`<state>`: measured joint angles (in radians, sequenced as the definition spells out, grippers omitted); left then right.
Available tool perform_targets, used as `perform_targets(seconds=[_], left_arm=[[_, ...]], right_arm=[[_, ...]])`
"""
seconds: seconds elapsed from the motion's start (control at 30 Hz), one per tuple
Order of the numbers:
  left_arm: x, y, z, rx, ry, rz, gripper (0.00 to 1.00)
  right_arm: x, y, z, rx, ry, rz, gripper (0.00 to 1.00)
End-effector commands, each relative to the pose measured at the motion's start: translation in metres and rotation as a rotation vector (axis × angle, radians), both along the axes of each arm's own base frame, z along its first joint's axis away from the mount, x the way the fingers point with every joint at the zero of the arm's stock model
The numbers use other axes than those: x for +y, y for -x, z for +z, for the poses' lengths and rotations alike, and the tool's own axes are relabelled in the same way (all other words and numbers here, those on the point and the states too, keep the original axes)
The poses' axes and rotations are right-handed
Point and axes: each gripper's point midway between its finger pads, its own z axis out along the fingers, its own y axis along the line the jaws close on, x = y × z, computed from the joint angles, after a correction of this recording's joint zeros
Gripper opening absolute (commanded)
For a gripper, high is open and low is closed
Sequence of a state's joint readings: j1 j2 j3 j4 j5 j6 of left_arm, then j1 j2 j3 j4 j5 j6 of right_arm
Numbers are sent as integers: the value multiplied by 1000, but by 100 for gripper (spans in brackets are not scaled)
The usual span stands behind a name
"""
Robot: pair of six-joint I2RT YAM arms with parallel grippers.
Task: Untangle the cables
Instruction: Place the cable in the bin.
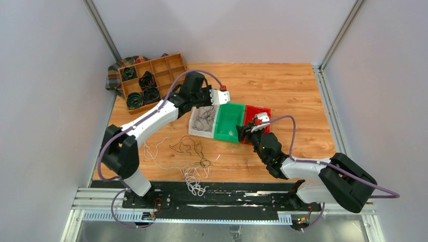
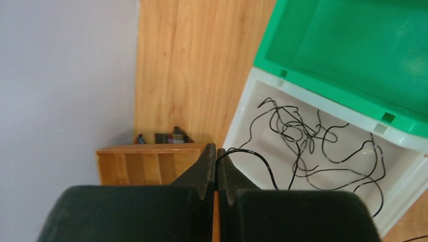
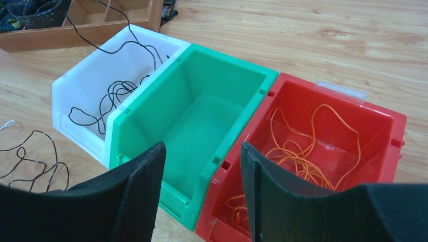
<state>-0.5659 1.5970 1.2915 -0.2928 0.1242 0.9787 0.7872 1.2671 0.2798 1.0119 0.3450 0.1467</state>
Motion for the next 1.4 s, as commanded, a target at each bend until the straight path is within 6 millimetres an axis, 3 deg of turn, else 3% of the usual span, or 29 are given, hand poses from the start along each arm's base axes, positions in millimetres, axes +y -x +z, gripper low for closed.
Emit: perform_targets(seconds=[0.0, 0.13, 0.6, 0.8, 0.9, 1.1, 1.27, 1.33, 1.37], left_arm=[[1, -3, -26, 120, -12, 92, 0], [6, 1, -64, 204, -41, 143, 0], [8, 8, -141, 391, -127, 190, 1], [1, -7, -146, 370, -104, 214, 1], [0, -13, -137, 360, -97, 234, 1], [-4, 0, -108, 409, -69, 209, 29], [-1, 20, -94, 472, -92, 163, 63], [1, 30, -91, 501, -103, 140, 82], [1, 34, -89, 512, -107, 128, 85]], right_arm=[[-9, 0, 7, -30, -74, -30, 56], [-17, 4, 7, -39, -79, -50, 56], [-30, 10, 3, -65, -147, -78, 56], [-31, 8, -1, -61, -166, -81, 55], [-34, 8, -2, -62, -177, -87, 54], [-35, 8, -2, -63, -186, -89, 53], [-35, 9, -2, -63, -188, -87, 53], [-35, 9, -2, -65, -189, -85, 53], [-35, 9, -2, -64, -189, -83, 53]])
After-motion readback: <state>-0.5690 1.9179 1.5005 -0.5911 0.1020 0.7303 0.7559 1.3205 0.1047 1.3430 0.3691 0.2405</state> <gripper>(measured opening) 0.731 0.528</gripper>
